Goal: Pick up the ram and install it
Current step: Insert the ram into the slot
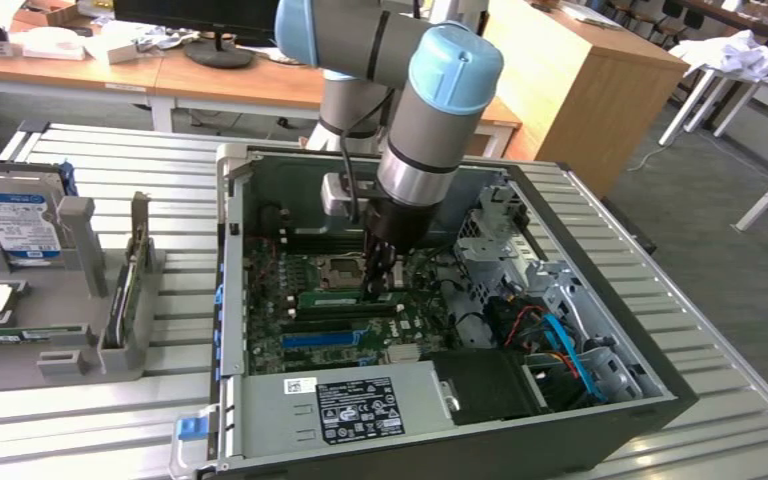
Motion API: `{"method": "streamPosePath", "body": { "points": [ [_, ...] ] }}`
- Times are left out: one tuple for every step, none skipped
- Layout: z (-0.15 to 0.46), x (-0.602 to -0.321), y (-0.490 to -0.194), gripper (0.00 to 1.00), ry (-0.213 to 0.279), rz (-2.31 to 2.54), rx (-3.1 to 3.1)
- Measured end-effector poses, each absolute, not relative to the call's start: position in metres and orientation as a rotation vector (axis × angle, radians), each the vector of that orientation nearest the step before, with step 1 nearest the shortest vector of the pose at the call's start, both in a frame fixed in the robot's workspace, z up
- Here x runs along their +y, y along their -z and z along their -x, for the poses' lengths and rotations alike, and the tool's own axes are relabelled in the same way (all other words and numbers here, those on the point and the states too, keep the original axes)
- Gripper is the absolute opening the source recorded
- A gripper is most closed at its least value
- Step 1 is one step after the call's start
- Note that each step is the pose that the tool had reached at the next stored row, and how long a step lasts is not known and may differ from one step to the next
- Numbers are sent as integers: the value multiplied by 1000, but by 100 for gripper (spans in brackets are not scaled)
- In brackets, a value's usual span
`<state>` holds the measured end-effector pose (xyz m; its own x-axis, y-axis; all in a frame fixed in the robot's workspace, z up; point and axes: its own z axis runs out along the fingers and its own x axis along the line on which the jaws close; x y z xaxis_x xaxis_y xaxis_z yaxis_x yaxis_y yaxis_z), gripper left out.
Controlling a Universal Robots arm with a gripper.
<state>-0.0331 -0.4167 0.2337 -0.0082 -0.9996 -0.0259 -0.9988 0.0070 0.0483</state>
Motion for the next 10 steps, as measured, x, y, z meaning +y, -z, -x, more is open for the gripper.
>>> {"method": "streamPosePath", "body": {
  "points": [
    [33,-417,-233,12,82,-2201,-2218],
    [33,-417,-233,12,82,-2201,-2218],
    [33,-417,-232,12,82,-2201,-2218],
    [33,-417,-232,12,82,-2201,-2218],
    [33,-417,-232,12,82,-2201,-2218],
    [33,-417,-232,12,82,-2201,-2218],
    [33,-417,-232,12,82,-2201,-2218],
    [33,-417,-231,12,82,-2201,-2218],
    [33,-417,-231,12,83,-2201,-2218],
    [33,-417,-230,12,82,-2201,-2218]
  ]
}}
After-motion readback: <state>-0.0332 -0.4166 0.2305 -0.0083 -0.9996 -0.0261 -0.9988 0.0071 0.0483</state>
